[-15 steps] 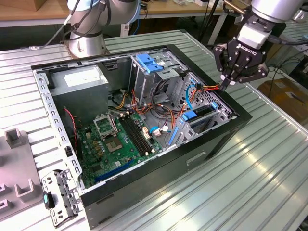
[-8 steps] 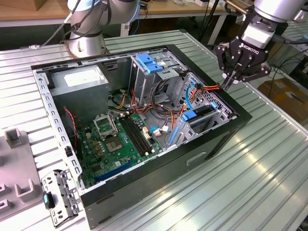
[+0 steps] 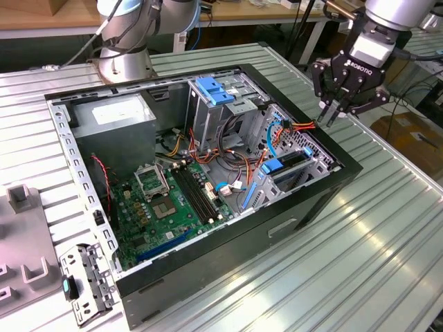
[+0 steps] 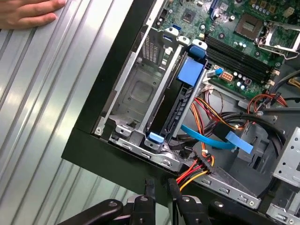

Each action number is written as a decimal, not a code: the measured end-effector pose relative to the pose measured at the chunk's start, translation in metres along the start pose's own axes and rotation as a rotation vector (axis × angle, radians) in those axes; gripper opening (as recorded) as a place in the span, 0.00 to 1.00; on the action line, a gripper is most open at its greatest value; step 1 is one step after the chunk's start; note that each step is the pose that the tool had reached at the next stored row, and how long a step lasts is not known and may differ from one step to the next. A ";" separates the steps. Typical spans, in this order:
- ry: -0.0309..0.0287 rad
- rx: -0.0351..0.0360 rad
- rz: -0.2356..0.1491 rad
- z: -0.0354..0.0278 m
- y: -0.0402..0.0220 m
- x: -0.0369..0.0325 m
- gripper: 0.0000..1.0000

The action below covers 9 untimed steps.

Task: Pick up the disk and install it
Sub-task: 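Insert the first disk wire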

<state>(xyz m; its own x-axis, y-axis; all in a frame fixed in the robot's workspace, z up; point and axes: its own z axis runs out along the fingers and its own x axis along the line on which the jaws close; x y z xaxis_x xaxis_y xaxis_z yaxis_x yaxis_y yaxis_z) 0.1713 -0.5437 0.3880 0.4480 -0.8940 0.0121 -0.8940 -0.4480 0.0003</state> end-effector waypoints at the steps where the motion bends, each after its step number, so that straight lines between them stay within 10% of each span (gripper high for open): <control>1: 0.0000 0.0002 -0.018 0.0002 0.0000 -0.0001 0.25; 9: 0.0000 0.0025 -0.204 0.0071 -0.0001 -0.0003 0.33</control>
<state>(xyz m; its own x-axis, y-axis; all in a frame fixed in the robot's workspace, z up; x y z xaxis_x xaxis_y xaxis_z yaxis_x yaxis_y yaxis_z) 0.1713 -0.5434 0.3808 0.6196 -0.7848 0.0121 -0.7849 -0.6197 0.0003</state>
